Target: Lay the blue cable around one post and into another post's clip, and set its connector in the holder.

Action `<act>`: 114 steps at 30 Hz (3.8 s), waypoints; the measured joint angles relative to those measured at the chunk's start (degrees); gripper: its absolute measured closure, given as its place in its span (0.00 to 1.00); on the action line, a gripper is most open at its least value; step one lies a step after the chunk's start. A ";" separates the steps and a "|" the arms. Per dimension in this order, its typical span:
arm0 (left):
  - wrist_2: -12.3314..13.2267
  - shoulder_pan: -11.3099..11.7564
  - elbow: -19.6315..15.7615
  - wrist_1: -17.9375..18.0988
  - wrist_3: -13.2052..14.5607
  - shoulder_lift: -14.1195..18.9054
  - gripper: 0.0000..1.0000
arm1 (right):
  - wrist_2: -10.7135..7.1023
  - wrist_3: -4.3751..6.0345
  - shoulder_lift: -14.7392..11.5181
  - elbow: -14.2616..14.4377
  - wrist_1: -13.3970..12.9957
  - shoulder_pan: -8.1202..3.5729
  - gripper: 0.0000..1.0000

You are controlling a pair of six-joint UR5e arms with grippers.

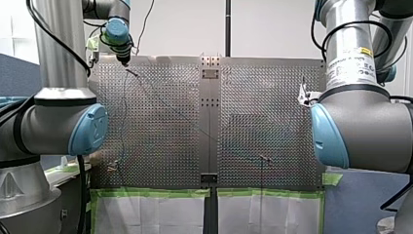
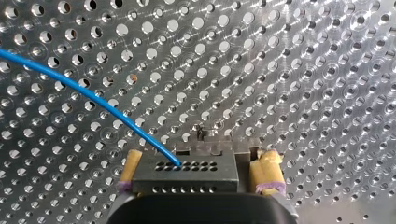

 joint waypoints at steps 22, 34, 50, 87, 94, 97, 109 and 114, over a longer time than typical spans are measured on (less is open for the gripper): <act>-0.18 0.81 -0.03 0.02 0.12 -0.08 0.00 | 0.00 0.00 0.00 0.00 0.00 0.00 0.00; -0.10 0.62 -0.02 -0.03 0.19 -0.05 0.00 | 0.00 0.00 0.00 0.00 0.00 0.00 0.00; -0.09 0.47 -0.02 -0.11 0.26 -0.03 0.00 | 0.00 0.00 0.00 0.00 0.00 0.00 0.00; -0.88 -13.32 -13.56 11.35 -5.45 -9.89 0.00 | 0.00 0.00 0.00 0.00 0.00 0.00 0.00; -4.25 -16.69 -16.93 14.71 -8.46 -13.27 0.00 | 0.00 0.00 0.00 0.00 0.00 0.00 0.00; -5.38 -18.13 -18.37 16.13 -9.01 -14.69 0.00 | 0.00 0.00 0.00 0.00 0.00 0.00 0.00; -8.01 -24.02 -24.25 22.03 -9.57 -20.58 0.00 | 0.00 0.00 0.00 -0.01 0.00 0.00 0.00; -8.73 -26.45 -26.67 24.45 -9.58 -23.01 0.00 | 0.00 0.00 0.00 0.00 0.00 0.00 0.00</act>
